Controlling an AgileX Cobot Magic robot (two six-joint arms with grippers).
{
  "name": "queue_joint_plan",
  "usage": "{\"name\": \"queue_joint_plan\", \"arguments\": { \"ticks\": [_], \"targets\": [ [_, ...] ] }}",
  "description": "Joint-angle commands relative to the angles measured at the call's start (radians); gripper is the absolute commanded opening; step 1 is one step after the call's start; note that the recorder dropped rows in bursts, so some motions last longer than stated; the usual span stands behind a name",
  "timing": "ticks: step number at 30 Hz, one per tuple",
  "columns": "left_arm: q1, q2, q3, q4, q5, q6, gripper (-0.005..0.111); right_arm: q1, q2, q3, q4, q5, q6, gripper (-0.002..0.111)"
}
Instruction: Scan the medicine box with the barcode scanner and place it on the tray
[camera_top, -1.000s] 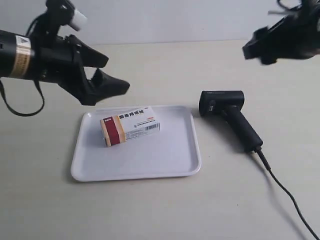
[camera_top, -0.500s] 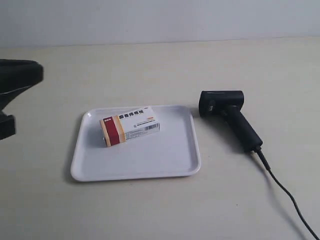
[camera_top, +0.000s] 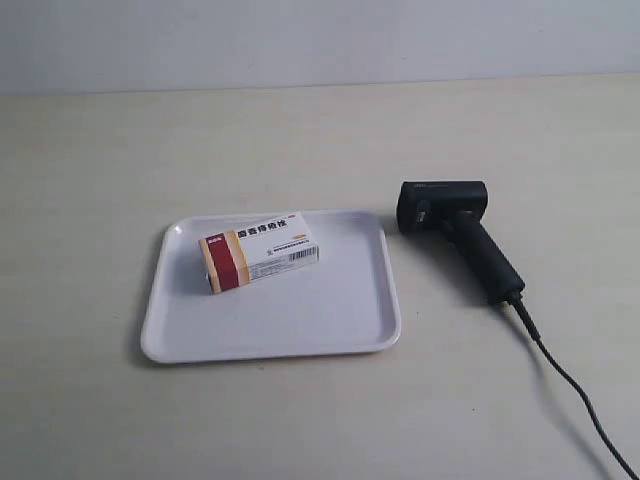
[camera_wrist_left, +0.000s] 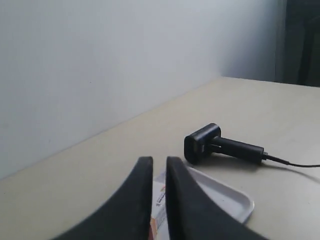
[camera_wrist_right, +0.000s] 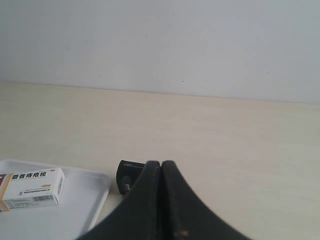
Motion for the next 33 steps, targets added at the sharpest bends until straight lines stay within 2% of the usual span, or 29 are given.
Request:
{"name": "queue_joint_plan", "arguments": {
  "ticks": [1,3,4,6,9,13,14,15,19,26,27,29,31,33],
  "targets": [
    [0.017,-0.028,0.008,0.012,0.144,0.011,0.012,0.003,-0.007,0.004,-0.001,0.000,0.003,0.000],
    [0.131,-0.109,0.046,-0.012,0.175,0.011,0.012,0.003,-0.007,0.004,-0.001,0.000,0.003,0.000],
    [0.221,-0.160,0.080,-0.016,0.175,0.011,0.012,0.003,-0.007,0.004,-0.001,0.000,0.003,0.000],
    [0.333,-0.228,0.118,-0.014,0.175,0.015,0.012,0.003,-0.007,0.004,-0.001,0.000,0.003,0.000],
    [0.403,-0.241,0.118,-0.016,0.159,0.009,0.012,0.003,-0.007,0.004,-0.001,0.000,0.003,0.000],
    [0.410,-0.241,0.118,0.000,0.148,0.009,0.012,0.003,-0.007,0.004,-0.001,0.000,0.003,0.000],
    [0.410,-0.241,0.118,0.051,0.148,-0.030,0.012,0.003,-0.007,0.004,-0.001,0.000,0.003,0.000],
    [0.410,-0.241,0.118,0.160,0.150,-0.148,0.012,0.003,-0.007,0.004,-0.001,0.000,0.003,0.000],
    [0.410,-0.241,0.118,0.175,0.281,-0.366,0.012,0.003,-0.007,0.004,-0.001,0.000,0.003,0.000],
    [0.404,-0.241,0.118,0.159,0.299,-0.336,0.012,0.003,-0.007,0.004,-0.001,0.000,0.003,0.000],
    [0.404,-0.241,0.118,0.062,0.309,-0.250,0.012,0.003,-0.007,0.004,-0.001,0.000,0.003,0.000],
    [0.404,-0.241,0.118,-0.299,0.343,0.065,0.012,0.003,-0.007,0.004,-0.001,0.000,0.003,0.000],
    [0.398,-0.241,0.118,-0.845,0.399,0.592,0.012,0.003,-0.007,0.004,-0.001,0.000,0.003,0.000],
    [0.387,-0.241,0.118,-1.181,0.466,1.022,0.012,0.003,-0.007,0.004,-0.001,0.000,0.003,0.000]
  ]
}}
